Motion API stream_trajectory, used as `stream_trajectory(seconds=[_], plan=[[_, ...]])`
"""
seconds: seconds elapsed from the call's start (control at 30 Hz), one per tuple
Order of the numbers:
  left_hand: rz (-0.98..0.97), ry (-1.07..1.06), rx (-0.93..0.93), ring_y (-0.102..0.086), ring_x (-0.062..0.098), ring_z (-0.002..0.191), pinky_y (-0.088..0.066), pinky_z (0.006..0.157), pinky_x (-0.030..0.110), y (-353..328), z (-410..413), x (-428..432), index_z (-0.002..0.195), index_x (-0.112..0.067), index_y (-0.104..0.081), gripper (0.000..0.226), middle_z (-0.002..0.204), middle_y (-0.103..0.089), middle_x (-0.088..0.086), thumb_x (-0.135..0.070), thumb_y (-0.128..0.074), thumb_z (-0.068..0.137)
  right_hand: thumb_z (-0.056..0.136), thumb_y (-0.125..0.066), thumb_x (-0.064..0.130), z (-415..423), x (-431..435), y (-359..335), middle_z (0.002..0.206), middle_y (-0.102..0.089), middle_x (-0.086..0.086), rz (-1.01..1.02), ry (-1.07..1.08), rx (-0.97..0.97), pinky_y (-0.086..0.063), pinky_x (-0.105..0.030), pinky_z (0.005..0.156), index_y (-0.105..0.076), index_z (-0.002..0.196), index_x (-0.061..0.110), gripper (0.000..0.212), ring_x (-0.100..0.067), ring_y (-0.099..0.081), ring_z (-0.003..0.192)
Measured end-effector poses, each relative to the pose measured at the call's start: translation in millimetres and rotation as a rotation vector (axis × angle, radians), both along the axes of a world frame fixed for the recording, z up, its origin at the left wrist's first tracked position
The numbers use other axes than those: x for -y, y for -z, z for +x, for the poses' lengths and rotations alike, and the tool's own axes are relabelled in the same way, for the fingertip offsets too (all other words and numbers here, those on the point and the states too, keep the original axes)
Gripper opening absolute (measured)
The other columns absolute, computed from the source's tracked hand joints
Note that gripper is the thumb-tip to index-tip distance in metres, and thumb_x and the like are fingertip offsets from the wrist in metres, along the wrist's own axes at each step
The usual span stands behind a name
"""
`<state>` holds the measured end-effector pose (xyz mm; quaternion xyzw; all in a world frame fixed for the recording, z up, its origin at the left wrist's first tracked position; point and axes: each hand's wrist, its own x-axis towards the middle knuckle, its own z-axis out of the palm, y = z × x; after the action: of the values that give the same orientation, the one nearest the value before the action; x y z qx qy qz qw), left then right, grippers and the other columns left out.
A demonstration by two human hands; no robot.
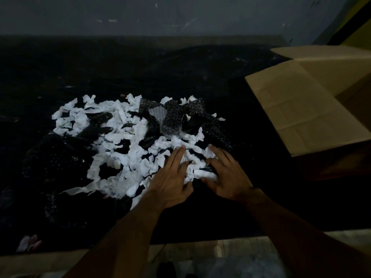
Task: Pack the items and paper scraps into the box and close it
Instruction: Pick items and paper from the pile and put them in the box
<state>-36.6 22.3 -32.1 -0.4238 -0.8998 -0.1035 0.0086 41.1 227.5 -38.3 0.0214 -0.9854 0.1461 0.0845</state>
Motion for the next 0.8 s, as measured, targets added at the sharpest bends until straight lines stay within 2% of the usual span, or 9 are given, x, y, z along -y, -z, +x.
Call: stream_trajectory(seconds=[0.13, 0.23, 0.3, 0.37, 0.43, 0.53, 0.6, 0.7, 0.8], plan=[[-0.029, -0.029, 0.045, -0.010, 0.028, 0.145, -0.046, 0.099, 0.045, 6.4, 0.6, 0.7, 0.132, -0.010, -0.041, 0.063, 0.156, -0.019, 0.015, -0.051, -0.034, 0.084, 0.086, -0.047, 0.062, -5.1, -1.1, 4.1, 0.153, -0.034, 0.001, 0.011, -0.005, 0.054, -0.030, -0.042, 0.112, -0.048, 0.133, 0.018, 0.065, -0.025, -0.027, 0.141], [0.023, -0.028, 0.054, -0.024, 0.028, 0.139, -0.045, 0.099, 0.044, 9.2, 1.2, 0.9, 0.134, -0.013, -0.036, 0.059, 0.146, -0.034, 0.015, -0.047, -0.039, 0.085, 0.083, -0.053, 0.054, -7.0, 4.3, 0.5, 0.138, -0.049, 0.004, -0.042, 0.036, 0.016, -0.038, -0.042, 0.104, -0.047, 0.126, 0.024, 0.053, -0.020, -0.040, 0.131], [0.092, -0.028, 0.073, -0.030, 0.024, 0.134, -0.044, 0.100, 0.041, 9.8, 0.1, 0.7, 0.138, -0.015, -0.032, 0.061, 0.141, -0.039, 0.011, -0.044, -0.042, 0.085, 0.082, -0.055, 0.046, -8.0, 9.3, -2.6, 0.132, -0.051, 0.006, -0.123, 0.097, 0.020, -0.038, -0.038, 0.100, -0.039, 0.132, 0.027, 0.056, -0.018, -0.043, 0.124], [0.137, -0.058, 0.124, -0.038, 0.020, 0.125, -0.044, 0.099, 0.037, 8.7, -0.6, 0.3, 0.143, -0.017, -0.023, 0.067, 0.137, -0.040, 0.007, -0.043, -0.046, 0.085, 0.082, -0.051, 0.045, -9.2, 13.1, -3.0, 0.133, -0.049, 0.007, -0.145, 0.137, 0.048, -0.035, -0.036, 0.098, -0.030, 0.143, 0.030, 0.066, -0.017, -0.040, 0.122], [0.148, -0.123, 0.223, -0.045, 0.021, 0.115, -0.044, 0.094, 0.038, 8.7, -1.5, 0.8, 0.147, -0.023, -0.008, 0.077, 0.134, -0.038, 0.005, -0.049, -0.043, 0.084, 0.081, -0.043, 0.048, -10.5, 14.2, 3.4, 0.131, -0.049, 0.008, -0.086, 0.151, 0.048, -0.035, -0.035, 0.095, -0.031, 0.144, 0.030, 0.066, -0.018, -0.040, 0.119], [0.135, -0.187, 0.308, -0.045, 0.028, 0.115, -0.045, 0.092, 0.047, 10.4, -2.5, 2.0, 0.146, -0.036, 0.008, 0.081, 0.137, -0.036, 0.004, -0.055, -0.038, 0.082, 0.079, -0.043, 0.048, -11.8, 14.2, 11.7, 0.117, -0.054, 0.005, -0.062, 0.182, -0.017, -0.041, -0.036, 0.085, -0.051, 0.128, 0.023, 0.055, -0.021, -0.045, 0.108], [0.115, -0.196, 0.328, -0.041, 0.030, 0.121, -0.042, 0.096, 0.047, 11.3, -3.3, 1.7, 0.147, -0.036, 0.011, 0.084, 0.141, -0.034, 0.006, -0.053, -0.043, 0.085, 0.078, -0.044, 0.049, -13.1, 15.7, 13.8, 0.107, -0.054, 0.004, -0.053, 0.219, -0.033, -0.040, -0.037, 0.079, -0.055, 0.112, 0.020, 0.046, -0.020, -0.044, 0.100], [0.096, -0.198, 0.320, -0.038, 0.029, 0.128, -0.035, 0.102, 0.042, 8.5, -4.3, -3.3, 0.150, -0.028, 0.004, 0.082, 0.148, -0.033, 0.007, -0.057, -0.044, 0.090, 0.075, -0.043, 0.047, -16.7, 17.7, 12.5, 0.095, -0.056, 0.002, -0.149, 0.265, -0.043, -0.037, -0.035, 0.076, -0.054, 0.096, 0.018, 0.038, -0.021, -0.046, 0.092], [0.060, -0.197, 0.292, -0.042, 0.027, 0.127, -0.036, 0.102, 0.039, 6.2, -12.4, -8.8, 0.150, -0.022, -0.010, 0.077, 0.145, -0.041, 0.009, -0.052, -0.049, 0.091, 0.076, -0.054, 0.036, -22.0, 15.3, -0.3, 0.082, -0.057, 0.000, -0.295, 0.294, -0.024, -0.044, -0.035, 0.072, -0.054, 0.084, 0.014, 0.024, -0.024, -0.052, 0.083]])
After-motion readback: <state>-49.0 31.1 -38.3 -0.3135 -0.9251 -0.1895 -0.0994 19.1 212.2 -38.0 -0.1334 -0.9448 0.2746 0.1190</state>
